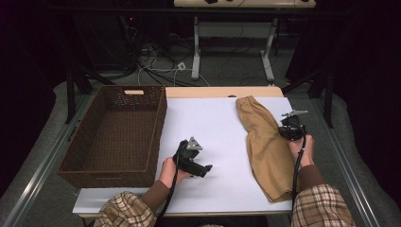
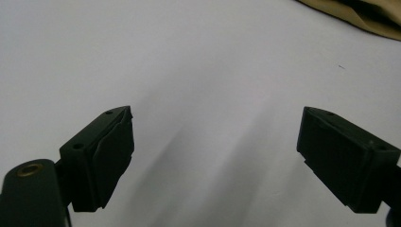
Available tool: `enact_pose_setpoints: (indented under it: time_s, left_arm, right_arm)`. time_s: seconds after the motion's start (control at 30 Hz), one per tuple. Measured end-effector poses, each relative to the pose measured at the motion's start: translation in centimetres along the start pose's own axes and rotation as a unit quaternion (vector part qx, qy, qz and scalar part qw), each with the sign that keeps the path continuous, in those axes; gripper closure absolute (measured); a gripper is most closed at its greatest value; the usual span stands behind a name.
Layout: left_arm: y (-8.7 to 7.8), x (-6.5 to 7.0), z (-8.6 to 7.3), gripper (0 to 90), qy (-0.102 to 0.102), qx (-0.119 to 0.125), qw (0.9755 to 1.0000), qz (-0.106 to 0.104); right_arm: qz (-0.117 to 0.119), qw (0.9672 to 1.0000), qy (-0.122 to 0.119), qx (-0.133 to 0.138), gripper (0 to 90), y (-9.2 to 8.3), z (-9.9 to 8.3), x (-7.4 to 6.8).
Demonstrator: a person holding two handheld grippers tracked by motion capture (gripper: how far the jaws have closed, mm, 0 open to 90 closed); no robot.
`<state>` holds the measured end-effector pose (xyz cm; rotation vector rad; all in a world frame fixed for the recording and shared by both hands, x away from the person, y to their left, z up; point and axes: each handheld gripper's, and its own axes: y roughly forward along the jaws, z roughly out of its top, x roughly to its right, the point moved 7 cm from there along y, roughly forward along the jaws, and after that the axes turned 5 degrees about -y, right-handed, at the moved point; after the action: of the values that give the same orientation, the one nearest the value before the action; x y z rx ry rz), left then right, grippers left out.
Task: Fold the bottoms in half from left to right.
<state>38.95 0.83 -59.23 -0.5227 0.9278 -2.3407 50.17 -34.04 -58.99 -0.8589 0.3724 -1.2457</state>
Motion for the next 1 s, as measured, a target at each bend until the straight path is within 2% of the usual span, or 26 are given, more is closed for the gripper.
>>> enact_pose_setpoints:
  time_s: [0.17, 0.27, 0.33, 0.4, 0.5, 0.6, 0.7, 0.77, 0.83, 0.9, 1.0]
  left_arm:
    - [0.1, 0.0, 0.0, 11.7, -0.001, 0.001, 1.0, 0.0]
    - [0.2, 0.0, 0.0, 11.7, -0.001, -0.002, 1.0, 0.0]
    - [0.2, 0.1, 0.0, 11.7, 0.0, -0.001, 1.0, 0.0]
    - [0.3, 0.1, 0.0, 11.8, -0.001, -0.002, 1.0, 0.0]
    - [0.5, 0.2, 0.1, 11.8, 0.001, -0.004, 1.0, 0.003]
    - [0.7, 0.4, 0.3, 12.0, 0.0, -0.002, 1.0, 0.005]
    - [0.9, 0.6, 0.8, 12.2, 0.001, 0.001, 1.0, 0.007]
    - [1.0, 0.8, 1.2, 12.4, -0.004, 0.006, 0.9999, 0.008]
    - [1.2, 1.0, 1.5, 13.0, 0.003, 0.005, 0.9999, 0.012]
    - [1.4, 1.4, 1.9, 13.8, 0.004, 0.005, 0.9999, 0.014]
    - [1.8, 1.8, 2.5, 15.0, 0.008, 0.007, 0.9998, 0.016]
  right_arm:
    - [0.009, 0.9999, 0.001, -0.006, 87.6, 0.2, -0.2, -0.1]
    - [0.007, 0.9999, -0.002, -0.01, 88.9, 0.0, -0.3, 0.0]
    - [-0.003, 1.0, -0.004, -0.007, 89.0, -0.4, -0.2, 0.2]
    - [0.011, 0.9999, 0.011, -0.004, 88.5, -0.5, -0.2, 0.4]
    - [0.016, 0.9997, 0.016, -0.009, 87.3, -0.2, -0.5, 0.5]
    - [0.011, 0.9998, 0.015, -0.008, 80.2, -0.2, -0.5, 0.7]
    - [0.023, 0.9995, 0.019, -0.011, 71.2, -0.7, -0.6, 0.7]
    - [0.033, 0.9991, 0.022, -0.016, 68.6, -0.9, -0.9, 0.7]
    - [0.038, 0.9989, 0.021, -0.019, 66.9, -1.0, -1.2, 0.6]
    - [0.042, 0.9986, 0.021, -0.026, 67.8, -0.9, -1.5, 0.6]
    - [0.054, 0.9976, 0.025, -0.033, 74.7, -0.7, -1.9, 0.5]
